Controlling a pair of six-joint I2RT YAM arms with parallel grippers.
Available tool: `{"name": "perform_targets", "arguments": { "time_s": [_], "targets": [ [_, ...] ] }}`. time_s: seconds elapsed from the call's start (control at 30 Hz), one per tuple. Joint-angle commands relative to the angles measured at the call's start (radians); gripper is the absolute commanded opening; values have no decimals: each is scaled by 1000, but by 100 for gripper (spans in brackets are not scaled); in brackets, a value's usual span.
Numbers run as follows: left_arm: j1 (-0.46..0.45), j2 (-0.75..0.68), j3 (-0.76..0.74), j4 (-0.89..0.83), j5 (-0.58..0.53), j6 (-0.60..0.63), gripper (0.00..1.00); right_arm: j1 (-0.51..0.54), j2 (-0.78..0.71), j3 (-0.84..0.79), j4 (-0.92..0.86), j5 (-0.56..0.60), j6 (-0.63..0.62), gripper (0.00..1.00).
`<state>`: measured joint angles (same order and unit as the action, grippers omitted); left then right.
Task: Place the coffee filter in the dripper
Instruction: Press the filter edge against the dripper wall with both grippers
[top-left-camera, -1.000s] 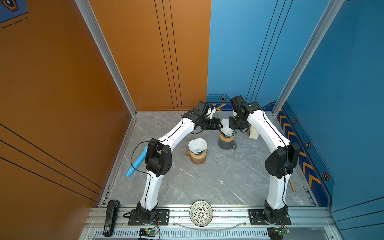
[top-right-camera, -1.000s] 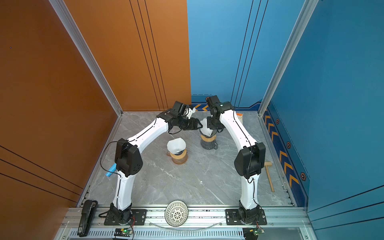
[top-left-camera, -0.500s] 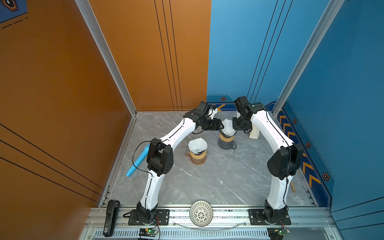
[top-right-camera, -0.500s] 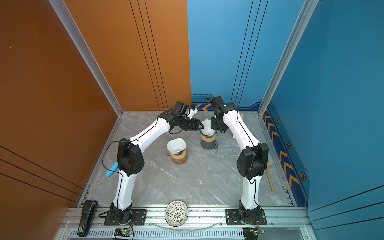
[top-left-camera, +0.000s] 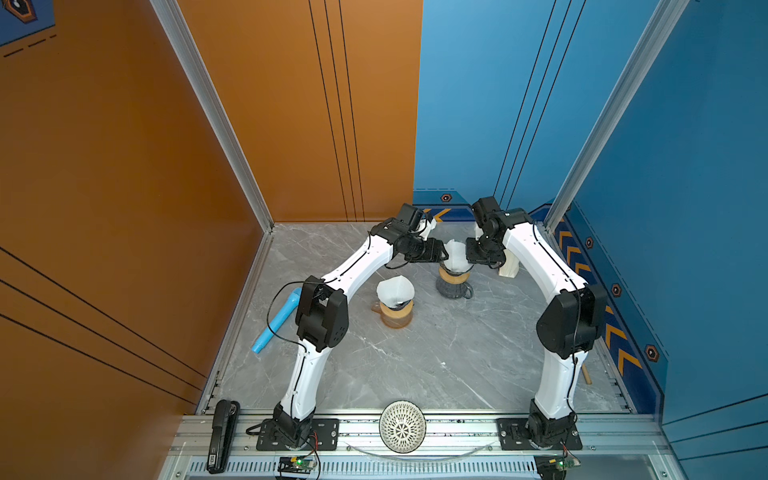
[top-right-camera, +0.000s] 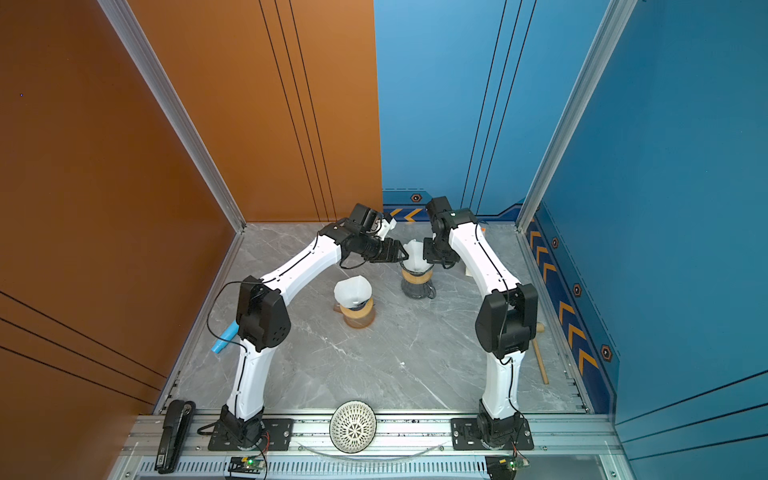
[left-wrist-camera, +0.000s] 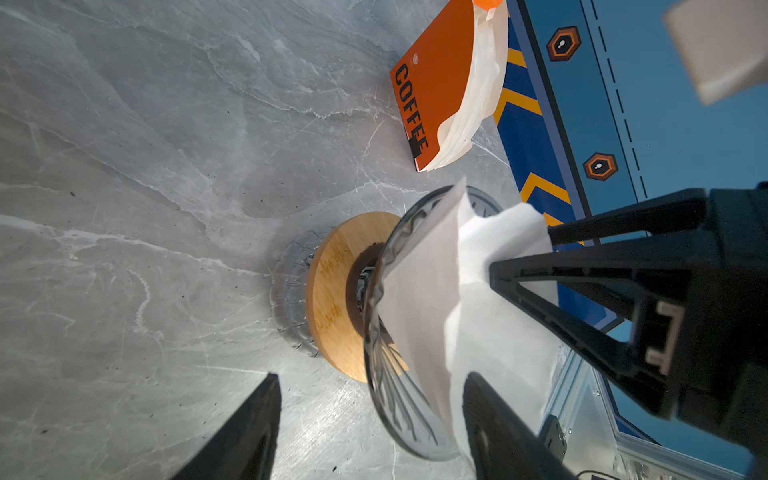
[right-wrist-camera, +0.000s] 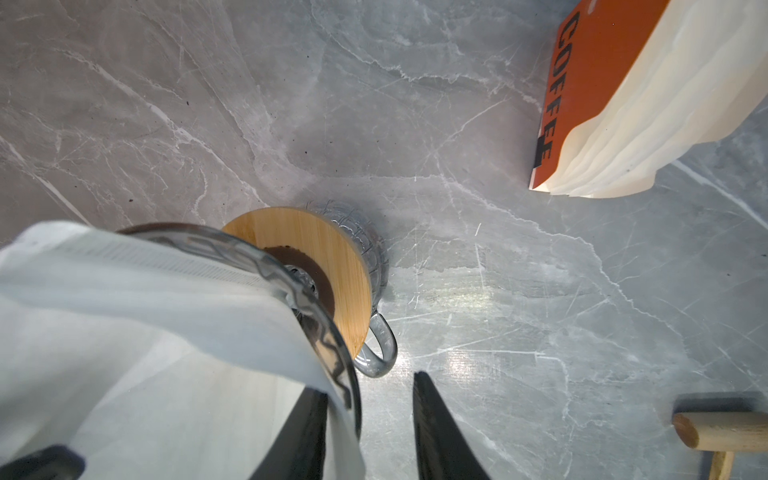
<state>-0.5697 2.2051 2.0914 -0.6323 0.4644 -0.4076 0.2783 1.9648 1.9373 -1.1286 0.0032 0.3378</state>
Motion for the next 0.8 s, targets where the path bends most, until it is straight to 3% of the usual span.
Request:
{"name": "perform_targets", "arguments": {
  "time_s": [0.0,0.77],
  "targets": [
    [0,22,27,-33,1,27,70,-7,-11,-18,16,-11,3,33],
    [8,47,34,-48,-3,21,70,-7,45,-17,26,-22,-8,32]
  ]
}}
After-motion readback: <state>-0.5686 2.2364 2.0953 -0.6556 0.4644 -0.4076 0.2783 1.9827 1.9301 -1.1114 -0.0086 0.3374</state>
